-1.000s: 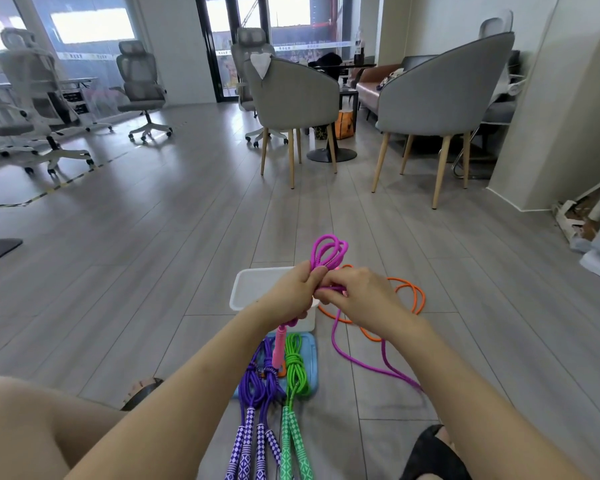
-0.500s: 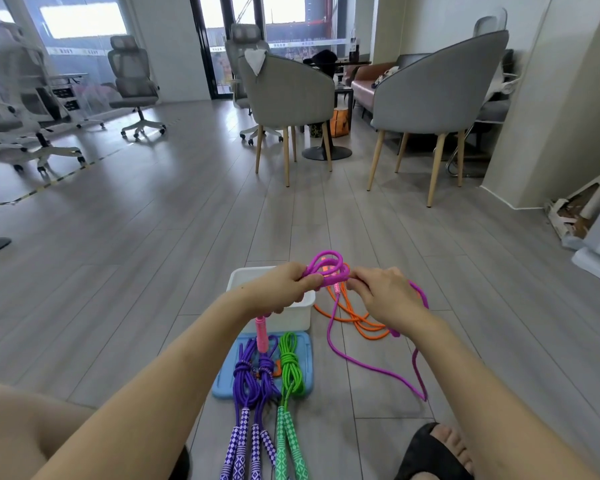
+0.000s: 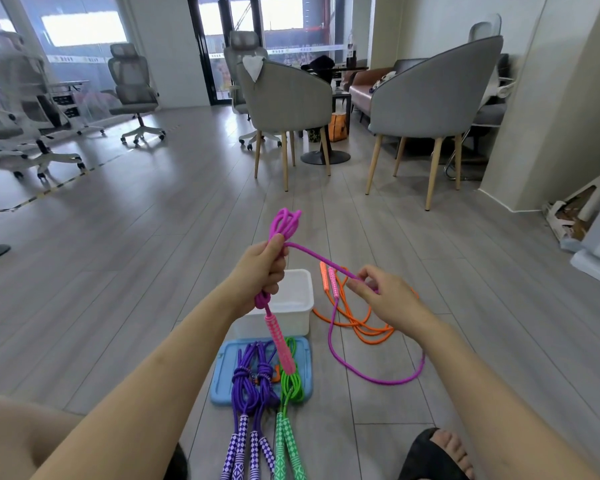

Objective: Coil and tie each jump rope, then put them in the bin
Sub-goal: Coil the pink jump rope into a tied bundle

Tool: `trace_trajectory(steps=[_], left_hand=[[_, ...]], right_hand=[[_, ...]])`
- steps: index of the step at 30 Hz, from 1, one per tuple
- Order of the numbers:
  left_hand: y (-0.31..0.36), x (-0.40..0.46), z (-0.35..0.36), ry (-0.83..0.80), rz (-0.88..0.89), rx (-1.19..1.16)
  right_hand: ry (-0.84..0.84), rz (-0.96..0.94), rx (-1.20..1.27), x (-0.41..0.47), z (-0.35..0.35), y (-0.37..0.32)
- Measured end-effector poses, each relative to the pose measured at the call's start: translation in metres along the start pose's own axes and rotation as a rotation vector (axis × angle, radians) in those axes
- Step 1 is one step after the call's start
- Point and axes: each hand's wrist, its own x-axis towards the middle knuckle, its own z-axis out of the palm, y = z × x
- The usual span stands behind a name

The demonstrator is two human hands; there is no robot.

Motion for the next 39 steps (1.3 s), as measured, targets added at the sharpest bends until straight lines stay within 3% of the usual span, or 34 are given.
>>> trace_trajectory(steps=[7,10,13,17,21,26,31,36,39], left_hand=[[0.013,0.003,-0.012,0.156,0.074,-0.285],[0.016,0.002,-0.015,0.166,0.071,-0.321],[0.016,0.002,-0.018,0.19,0.073,-0.358],[0.018,0.004,-0.03,0.23,0.094,-0.517],[0.019,0.003,-0.021,0.222,0.078,-0.421],[0.014,0.003,0.006,0.144,0.058,-0.219],[-0.003,0.002,0.03,0.062,0.063,-0.078],[-0.008,-0.004,0.039,0.043,0.079,-0.02],[-0.01,-0.009,0.042,0.007,0.122,0.061]], right_hand=[[0.085,0.002,0.253,-0.002,-0.004,0.008],[0.119,-0.02,0.445,0.0,-0.004,0.008],[0.168,-0.01,0.481,0.004,-0.002,0.01],[0.293,0.129,0.577,0.01,-0.003,0.027],[0.239,0.161,0.606,0.009,0.001,0.03],[0.169,0.114,0.468,0.007,0.027,0.009],[0.086,-0.018,0.602,0.002,0.043,-0.039],[0.234,0.002,0.801,-0.001,0.05,-0.064],[0.314,0.123,0.916,-0.002,0.047,-0.066]])
